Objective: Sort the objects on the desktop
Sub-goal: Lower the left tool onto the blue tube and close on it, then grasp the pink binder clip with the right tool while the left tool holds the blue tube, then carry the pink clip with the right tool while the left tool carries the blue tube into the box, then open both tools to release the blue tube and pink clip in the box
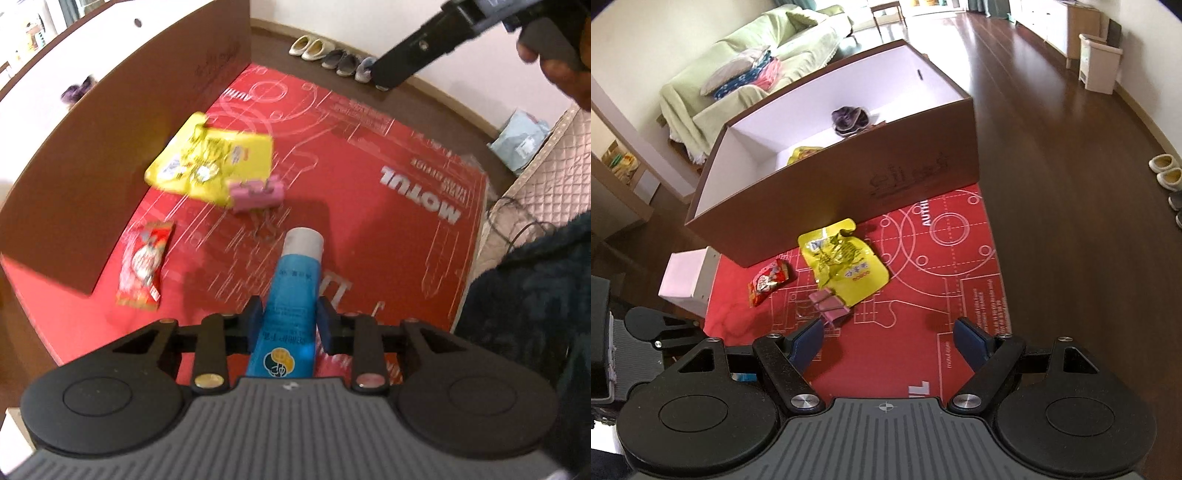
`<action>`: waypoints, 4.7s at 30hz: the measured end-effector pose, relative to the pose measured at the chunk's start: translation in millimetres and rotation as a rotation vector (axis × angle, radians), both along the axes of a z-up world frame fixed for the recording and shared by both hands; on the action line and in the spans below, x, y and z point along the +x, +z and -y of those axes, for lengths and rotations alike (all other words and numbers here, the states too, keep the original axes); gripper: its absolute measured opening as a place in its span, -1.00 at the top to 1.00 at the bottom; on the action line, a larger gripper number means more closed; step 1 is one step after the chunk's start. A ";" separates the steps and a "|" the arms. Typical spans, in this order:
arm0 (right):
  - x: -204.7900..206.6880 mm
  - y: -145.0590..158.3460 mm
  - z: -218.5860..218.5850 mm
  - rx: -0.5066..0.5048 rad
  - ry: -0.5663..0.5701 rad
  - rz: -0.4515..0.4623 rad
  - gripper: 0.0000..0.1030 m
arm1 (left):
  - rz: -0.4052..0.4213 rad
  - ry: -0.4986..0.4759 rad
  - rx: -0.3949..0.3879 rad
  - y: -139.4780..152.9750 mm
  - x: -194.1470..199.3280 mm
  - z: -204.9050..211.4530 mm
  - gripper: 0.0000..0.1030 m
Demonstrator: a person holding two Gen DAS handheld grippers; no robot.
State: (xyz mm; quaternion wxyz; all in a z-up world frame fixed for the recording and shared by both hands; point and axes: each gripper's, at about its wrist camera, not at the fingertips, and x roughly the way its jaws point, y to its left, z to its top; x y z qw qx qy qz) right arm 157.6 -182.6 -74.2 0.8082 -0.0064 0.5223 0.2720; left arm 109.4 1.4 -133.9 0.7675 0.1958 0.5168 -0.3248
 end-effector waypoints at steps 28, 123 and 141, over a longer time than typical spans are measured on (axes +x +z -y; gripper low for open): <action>36.9 -63.1 -86.1 0.001 -0.001 -0.238 -0.03 | -0.059 0.270 -0.095 1.9 18.4 -45.8 0.50; 168.3 -29.5 -198.8 -0.091 0.741 0.030 0.25 | 0.026 0.325 -0.069 51.4 219.4 -70.8 0.50; 168.3 -36.3 -199.9 -0.100 0.744 -0.004 0.25 | -0.046 0.352 -0.029 13.6 221.7 -62.4 0.47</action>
